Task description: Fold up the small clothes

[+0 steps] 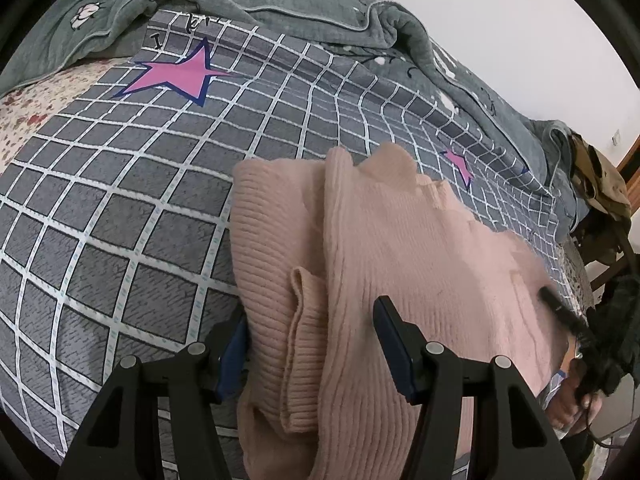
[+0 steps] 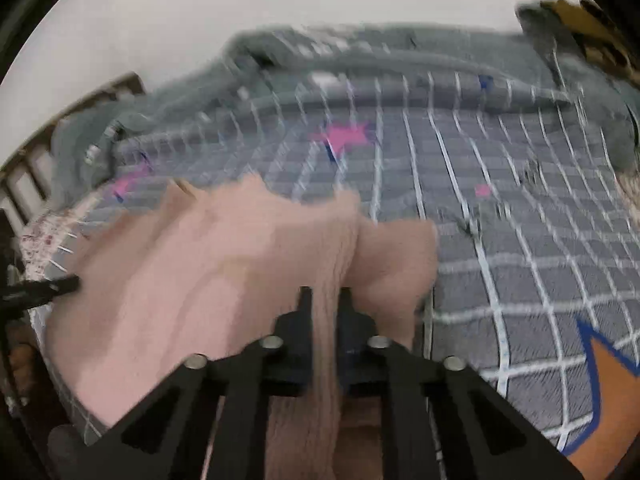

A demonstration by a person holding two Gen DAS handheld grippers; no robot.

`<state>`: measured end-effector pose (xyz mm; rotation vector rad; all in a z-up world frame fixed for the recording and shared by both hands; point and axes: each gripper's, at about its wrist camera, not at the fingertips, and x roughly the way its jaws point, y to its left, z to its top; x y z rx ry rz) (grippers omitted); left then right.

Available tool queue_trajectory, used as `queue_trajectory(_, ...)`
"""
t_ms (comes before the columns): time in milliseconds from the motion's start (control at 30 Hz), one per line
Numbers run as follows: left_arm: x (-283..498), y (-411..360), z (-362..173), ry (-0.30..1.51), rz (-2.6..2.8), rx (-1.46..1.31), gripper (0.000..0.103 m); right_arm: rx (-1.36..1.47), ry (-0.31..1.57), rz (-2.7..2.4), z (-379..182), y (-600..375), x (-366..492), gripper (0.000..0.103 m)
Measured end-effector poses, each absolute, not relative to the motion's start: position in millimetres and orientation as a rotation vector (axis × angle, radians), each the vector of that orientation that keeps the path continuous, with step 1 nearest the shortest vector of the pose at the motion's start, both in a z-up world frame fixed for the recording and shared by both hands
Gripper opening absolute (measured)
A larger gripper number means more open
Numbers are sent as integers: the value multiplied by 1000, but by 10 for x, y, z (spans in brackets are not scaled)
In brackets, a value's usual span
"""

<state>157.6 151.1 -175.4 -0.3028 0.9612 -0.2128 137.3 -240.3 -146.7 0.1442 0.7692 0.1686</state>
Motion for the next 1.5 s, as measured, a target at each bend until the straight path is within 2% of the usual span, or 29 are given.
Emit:
queue_trajectory(67, 1569, 1507, -1795, 978, -225, -307, 57, 198, 711, 167, -1414, -2514, 1312, 9)
queue_trajectory(200, 1564, 1494, -1815, 980, -220, -308, 59, 109, 822, 103, -1714, -2439, 1445, 10)
queue_trajectory(267, 1574, 1487, -1815, 983, -214, -309, 59, 63, 798, 67, -1600, -2353, 1392, 19)
queue_trajectory(400, 1608, 1445, -1829, 987, -182, -319, 59, 40, 716, -28, -1230, -2182, 1226, 43)
queue_trajectory(567, 1612, 1328, -1786, 993, -128, -254, 60, 22, 687, 42, -1073, -1630, 1050, 44)
queue_trajectory(767, 1604, 1302, -1763, 998, -113, -225, 60, -46, 768, 123, -1546, -985, 952, 44)
queue_trajectory(900, 1604, 1257, -1764, 990, -102, -198, 60, -134, 723, 51, -1698, -827, 865, 44)
queue_trajectory(933, 1598, 1255, -1763, 988, -103, -197, 58, -138, 731, 42, -1699, -818, 858, 44)
queue_trajectory(1000, 1590, 1250, -1750, 991, -119, -205, 47, -120, 749, 34, -1679, -835, 859, 44)
queue_trajectory(1067, 1578, 1246, -1709, 992, -119, -209, 27, -113, 763, 34, -1655, -844, 868, 44)
queue_trajectory(1300, 1547, 1212, -1451, 989, -121, -217, 23, -34, 792, 70, -1458, -1027, 786, 45)
queue_trajectory(1500, 1426, 886, -987, 929, -166, -202, 23, -8, 748, 33, -1151, -1367, 639, 45)
